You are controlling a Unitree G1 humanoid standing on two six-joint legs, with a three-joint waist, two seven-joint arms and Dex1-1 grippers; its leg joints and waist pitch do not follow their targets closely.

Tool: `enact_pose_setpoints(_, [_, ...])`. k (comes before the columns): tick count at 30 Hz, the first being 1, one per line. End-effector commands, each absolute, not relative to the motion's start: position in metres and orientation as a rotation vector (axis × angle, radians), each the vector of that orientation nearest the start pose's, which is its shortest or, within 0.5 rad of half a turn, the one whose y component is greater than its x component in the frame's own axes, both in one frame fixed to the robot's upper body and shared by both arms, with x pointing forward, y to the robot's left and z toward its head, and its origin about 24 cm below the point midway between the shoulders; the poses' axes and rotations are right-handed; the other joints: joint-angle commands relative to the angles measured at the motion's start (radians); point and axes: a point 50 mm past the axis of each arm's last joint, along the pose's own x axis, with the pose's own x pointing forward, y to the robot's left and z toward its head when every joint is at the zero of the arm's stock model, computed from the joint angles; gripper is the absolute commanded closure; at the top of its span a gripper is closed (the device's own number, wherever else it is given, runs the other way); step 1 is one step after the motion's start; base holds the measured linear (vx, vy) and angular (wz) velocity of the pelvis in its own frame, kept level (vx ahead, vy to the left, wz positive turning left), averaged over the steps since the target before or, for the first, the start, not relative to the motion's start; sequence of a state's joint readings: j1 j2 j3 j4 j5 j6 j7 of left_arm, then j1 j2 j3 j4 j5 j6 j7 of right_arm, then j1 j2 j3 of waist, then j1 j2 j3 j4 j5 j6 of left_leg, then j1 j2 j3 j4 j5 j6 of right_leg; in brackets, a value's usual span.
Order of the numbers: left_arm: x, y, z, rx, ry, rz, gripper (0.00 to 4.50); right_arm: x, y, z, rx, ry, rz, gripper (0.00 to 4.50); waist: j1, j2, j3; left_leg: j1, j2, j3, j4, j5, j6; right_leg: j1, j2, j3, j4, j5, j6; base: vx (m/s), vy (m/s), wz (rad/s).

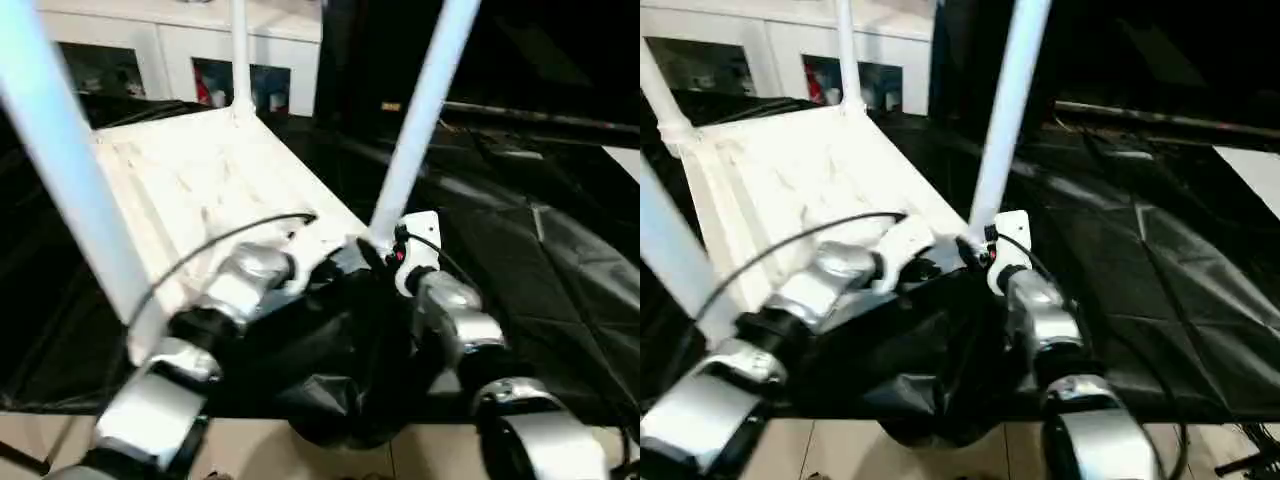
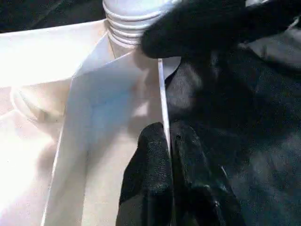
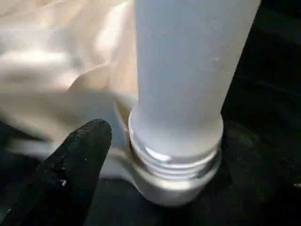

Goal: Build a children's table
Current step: Rotate leg to tighten

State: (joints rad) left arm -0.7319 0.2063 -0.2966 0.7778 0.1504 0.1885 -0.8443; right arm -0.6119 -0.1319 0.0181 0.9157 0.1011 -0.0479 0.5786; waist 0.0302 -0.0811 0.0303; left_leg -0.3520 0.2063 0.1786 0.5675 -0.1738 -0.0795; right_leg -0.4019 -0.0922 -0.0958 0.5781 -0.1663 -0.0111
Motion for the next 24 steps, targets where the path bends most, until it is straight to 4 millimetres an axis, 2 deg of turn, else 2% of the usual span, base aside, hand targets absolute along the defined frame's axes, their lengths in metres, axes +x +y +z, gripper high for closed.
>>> enact_pose_setpoints(1, [0.336, 0.104, 0.032, 0.474, 0.536, -1.077, 4.50, 0.333, -0.118, 0.021, -0.071, 0.293, 0.820, 0.59, 0.005, 0.000, -0.040, 0.000, 0.026, -0.011, -0.069, -0.353, 0.035, 0.031, -0.060, 0.044, -0.095, -0.506, -0.094, 0.000, 0.000, 0.00])
enact_pose_setpoints(5, [0.328, 0.122, 0.034, 0.482, 0.555, -1.201, 4.50, 0.324, -0.142, 0.023, -0.142, 0.326, 0.962, 0.59, 0.009, 0.001, -0.044, -0.003, 0.031, -0.009, -0.069, -0.312, 0.047, 0.039, -0.059, 0.049, -0.078, -0.402, -0.138, 0.000, 0.000, 0.00])
enact_pose_setpoints(7, [0.323, 0.127, 0.036, 0.482, 0.552, -1.270, 4.50, 0.322, -0.148, 0.026, -0.146, 0.333, 0.998, 0.59, 0.008, 0.003, -0.043, -0.003, 0.032, -0.008, -0.069, -0.309, 0.048, 0.037, -0.058, 0.049, -0.076, -0.386, -0.150, 0.000, 0.000, 0.00])
enact_pose_setpoints(8, [0.320, 0.129, 0.037, 0.478, 0.556, -1.303, 4.50, 0.322, -0.150, 0.027, -0.145, 0.334, 1.010, 0.59, 0.008, 0.003, -0.047, -0.005, 0.033, -0.007, -0.068, -0.282, 0.046, 0.042, -0.059, 0.051, -0.067, -0.332, -0.175, 0.000, 0.000, 0.00])
enact_pose_setpoints(12, [0.317, 0.132, 0.037, 0.469, 0.563, -1.340, 4.50, 0.322, -0.150, 0.029, -0.144, 0.335, 1.033, 0.59, 0.009, 0.008, -0.048, 0.001, 0.035, -0.003, -0.067, -0.247, 0.047, 0.041, -0.056, 0.052, -0.056, -0.239, -0.214, 0.000, 0.000, 0.00])
enact_pose_setpoints(14, [0.314, 0.134, 0.037, 0.464, 0.567, -1.362, 4.50, 0.322, -0.148, 0.030, -0.155, 0.339, 1.051, 0.59, 0.012, 0.005, -0.048, 0.001, 0.036, -0.001, -0.067, -0.237, 0.047, 0.043, -0.055, 0.052, -0.050, -0.205, -0.230, 0.000, 0.000, 0.00])
enact_pose_setpoints(16, [0.313, 0.135, 0.036, 0.459, 0.572, -1.370, 4.50, 0.321, -0.146, 0.031, -0.154, 0.334, 1.067, 0.59, 0.014, 0.003, -0.047, 0.002, 0.035, 0.001, -0.066, -0.237, 0.047, 0.043, -0.056, 0.053, -0.051, -0.208, -0.227, 0.000, 0.000, 0.00])
enact_pose_setpoints(21, [0.310, 0.137, 0.036, 0.453, 0.573, -1.376, 4.50, 0.320, -0.143, 0.034, -0.119, 0.313, 1.105, 0.59, 0.018, -0.001, -0.045, 0.003, 0.035, 0.000, -0.068, -0.258, 0.036, 0.042, -0.059, 0.054, -0.058, -0.289, -0.196, 0.000, 0.000, 0.00])
enact_pose_setpoints(24, [0.310, 0.137, 0.036, 0.451, 0.572, -1.377, 4.50, 0.320, -0.142, 0.036, -0.105, 0.299, 1.120, 0.59, 0.017, 0.001, -0.046, 0.003, 0.035, 0.000, -0.067, -0.244, 0.038, 0.043, -0.059, 0.055, -0.056, -0.267, -0.200, 0.000, 0.000, 0.00])
